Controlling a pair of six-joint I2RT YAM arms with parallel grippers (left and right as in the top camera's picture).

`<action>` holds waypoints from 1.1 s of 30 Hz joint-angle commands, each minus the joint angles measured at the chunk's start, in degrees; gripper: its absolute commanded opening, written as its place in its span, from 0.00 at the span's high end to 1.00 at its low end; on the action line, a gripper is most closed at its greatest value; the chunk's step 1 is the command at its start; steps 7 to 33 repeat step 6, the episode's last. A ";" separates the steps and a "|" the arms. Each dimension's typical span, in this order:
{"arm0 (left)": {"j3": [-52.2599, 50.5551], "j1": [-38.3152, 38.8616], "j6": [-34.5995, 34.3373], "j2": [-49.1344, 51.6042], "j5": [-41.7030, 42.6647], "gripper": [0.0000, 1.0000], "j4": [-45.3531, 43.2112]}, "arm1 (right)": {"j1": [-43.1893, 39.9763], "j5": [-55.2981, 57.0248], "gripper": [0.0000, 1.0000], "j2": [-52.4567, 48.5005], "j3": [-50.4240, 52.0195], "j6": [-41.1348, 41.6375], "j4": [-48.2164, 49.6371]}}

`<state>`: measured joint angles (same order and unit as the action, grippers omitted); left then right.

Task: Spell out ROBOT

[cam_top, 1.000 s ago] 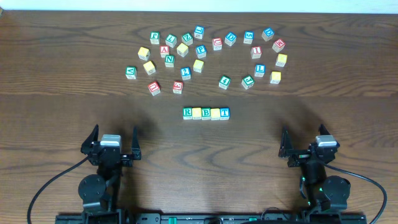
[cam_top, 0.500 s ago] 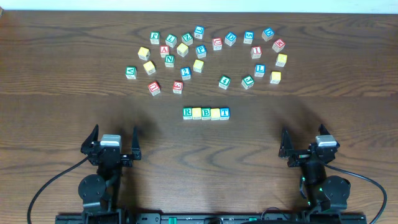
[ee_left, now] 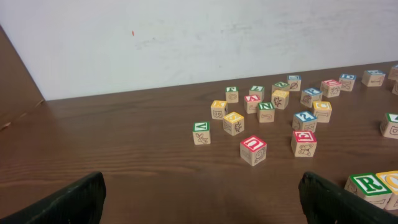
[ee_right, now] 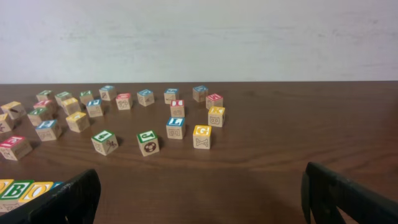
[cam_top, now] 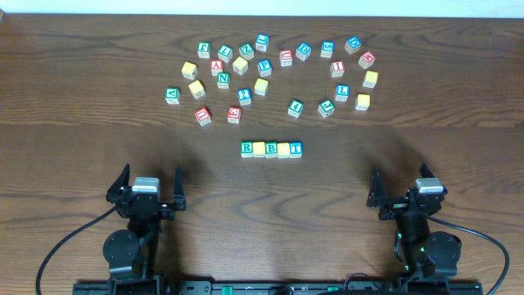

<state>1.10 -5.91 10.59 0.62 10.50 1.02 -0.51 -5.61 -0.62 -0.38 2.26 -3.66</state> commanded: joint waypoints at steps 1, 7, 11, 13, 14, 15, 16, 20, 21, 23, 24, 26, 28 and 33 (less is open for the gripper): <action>-0.87 -0.28 0.74 -0.39 0.37 0.02 2.12 | 0.20 -0.37 0.01 0.33 0.07 -0.63 -0.22; -0.87 -0.28 0.74 -0.39 0.37 0.02 2.12 | 0.20 -0.37 0.01 0.33 0.07 -0.63 -0.22; -0.87 -0.28 0.74 -0.39 0.37 0.02 2.12 | 0.20 -0.37 0.01 0.33 0.07 -0.63 -0.22; -0.87 -0.28 0.74 -0.39 0.37 0.02 2.12 | 0.20 -0.37 0.01 0.33 0.07 -0.63 -0.22; -0.87 -0.28 0.74 -0.39 0.37 0.02 2.12 | 0.20 -0.37 0.01 0.33 0.07 -0.63 -0.22; -0.87 -0.28 0.74 -0.39 0.37 0.02 2.12 | 0.20 -0.37 0.01 0.33 0.07 -0.63 -0.22; -0.87 -0.28 0.74 -0.39 0.37 0.02 2.12 | 0.20 -0.37 0.01 0.33 0.07 -0.63 -0.22; -0.87 -0.28 0.74 -0.39 0.37 0.02 2.12 | 0.20 -0.37 0.01 0.33 0.07 -0.63 -0.22; -0.87 -0.28 0.74 -0.39 0.37 0.02 2.12 | 0.20 -0.37 0.01 0.33 0.07 -0.63 -0.22; -0.87 -0.28 0.74 -0.39 0.37 0.02 2.12 | 0.20 -0.37 0.01 0.33 0.07 -0.63 -0.22; -0.87 -0.28 0.74 -0.39 0.37 0.02 2.12 | 0.20 -0.37 0.01 0.33 0.07 -0.63 -0.22; -0.87 -0.28 0.74 -0.39 0.37 0.02 2.12 | 0.20 -0.37 0.01 0.33 0.07 -0.63 -0.22; -0.87 -0.28 0.74 -0.39 0.37 0.02 2.12 | 0.20 -0.37 0.01 0.33 0.07 -0.63 -0.22; -0.87 -0.28 0.74 -0.39 0.37 0.02 2.12 | 0.20 -0.37 0.01 0.33 0.07 -0.63 -0.22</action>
